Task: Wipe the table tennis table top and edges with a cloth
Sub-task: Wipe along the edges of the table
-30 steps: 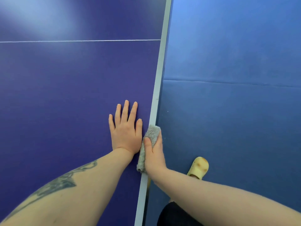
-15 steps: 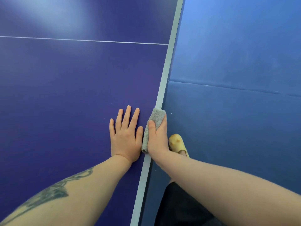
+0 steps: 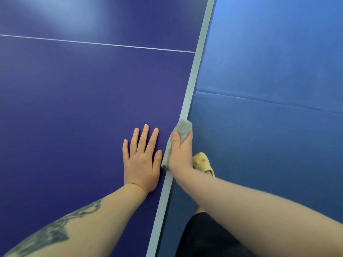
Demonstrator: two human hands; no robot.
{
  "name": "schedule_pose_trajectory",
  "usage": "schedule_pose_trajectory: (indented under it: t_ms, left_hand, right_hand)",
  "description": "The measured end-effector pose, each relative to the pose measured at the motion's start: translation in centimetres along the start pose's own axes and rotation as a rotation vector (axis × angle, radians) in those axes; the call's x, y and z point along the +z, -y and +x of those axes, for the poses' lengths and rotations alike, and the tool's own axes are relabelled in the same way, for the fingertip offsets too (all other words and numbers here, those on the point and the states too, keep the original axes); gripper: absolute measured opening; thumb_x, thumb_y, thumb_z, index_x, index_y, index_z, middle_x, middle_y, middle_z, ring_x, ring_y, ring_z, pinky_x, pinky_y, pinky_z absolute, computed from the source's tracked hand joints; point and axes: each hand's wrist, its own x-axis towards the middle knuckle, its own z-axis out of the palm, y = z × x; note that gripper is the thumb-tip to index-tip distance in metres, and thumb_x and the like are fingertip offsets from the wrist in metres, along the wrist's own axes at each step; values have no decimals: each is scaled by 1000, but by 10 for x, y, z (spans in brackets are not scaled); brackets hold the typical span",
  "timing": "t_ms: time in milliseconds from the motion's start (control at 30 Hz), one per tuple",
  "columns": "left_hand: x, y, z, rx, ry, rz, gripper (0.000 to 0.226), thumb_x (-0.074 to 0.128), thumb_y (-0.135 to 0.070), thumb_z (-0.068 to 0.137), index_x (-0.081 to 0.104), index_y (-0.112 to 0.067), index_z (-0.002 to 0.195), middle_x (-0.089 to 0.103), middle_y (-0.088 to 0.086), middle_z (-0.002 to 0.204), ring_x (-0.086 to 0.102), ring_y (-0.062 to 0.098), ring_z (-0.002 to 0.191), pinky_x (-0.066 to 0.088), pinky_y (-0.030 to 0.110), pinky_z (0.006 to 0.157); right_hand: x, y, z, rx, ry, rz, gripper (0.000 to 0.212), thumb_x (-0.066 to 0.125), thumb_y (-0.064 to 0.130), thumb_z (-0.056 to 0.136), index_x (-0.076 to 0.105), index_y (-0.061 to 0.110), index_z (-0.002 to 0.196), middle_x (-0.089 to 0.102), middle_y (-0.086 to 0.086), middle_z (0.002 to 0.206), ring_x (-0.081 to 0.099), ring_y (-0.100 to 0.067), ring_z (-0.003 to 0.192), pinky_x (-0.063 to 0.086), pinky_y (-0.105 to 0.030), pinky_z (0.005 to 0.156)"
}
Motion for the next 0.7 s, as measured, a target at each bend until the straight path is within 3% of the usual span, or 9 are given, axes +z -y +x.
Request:
schedule_pose_trajectory:
  t_ms: [133,267,400,533,700]
  left_hand:
    - [-1,-1,-5,-14,6,2,56,23,-41,99,21,-30,154,19,-2,162,11,21,150,15,52,120]
    - [-1,-1,-6,-20,17,-8,56,22,-41,99,22,-30,154,20,-1,162,13,22,150,16,52,119]
    - [-5,-4,-6,-41,83,48,60,20,-45,98,9,-32,155,16,-1,163,11,21,150,17,49,119]
    - [-25,4,56,-74,144,-9,60,21,-46,101,1,-31,156,0,-5,164,-3,16,151,7,42,122]
    - [-19,-23,138,-172,86,7,59,12,-41,101,-9,-29,155,-12,-2,164,-13,18,150,-1,48,121]
  right_hand:
    - [1,31,39,12,-45,8,60,37,46,104,13,33,157,37,8,154,43,-16,135,38,-35,109]
    - [-4,3,-4,16,10,-14,63,41,43,103,11,33,158,31,11,158,34,-10,142,30,-34,116]
    - [-17,-9,-17,42,138,-54,69,42,44,103,3,33,158,23,13,161,28,-8,144,29,-35,117]
    - [-14,51,58,37,93,-22,64,39,42,105,8,29,158,32,8,157,40,-13,135,30,-25,100]
    - [-12,57,72,6,18,-70,64,39,47,103,12,28,158,34,8,157,42,-14,137,32,-25,100]
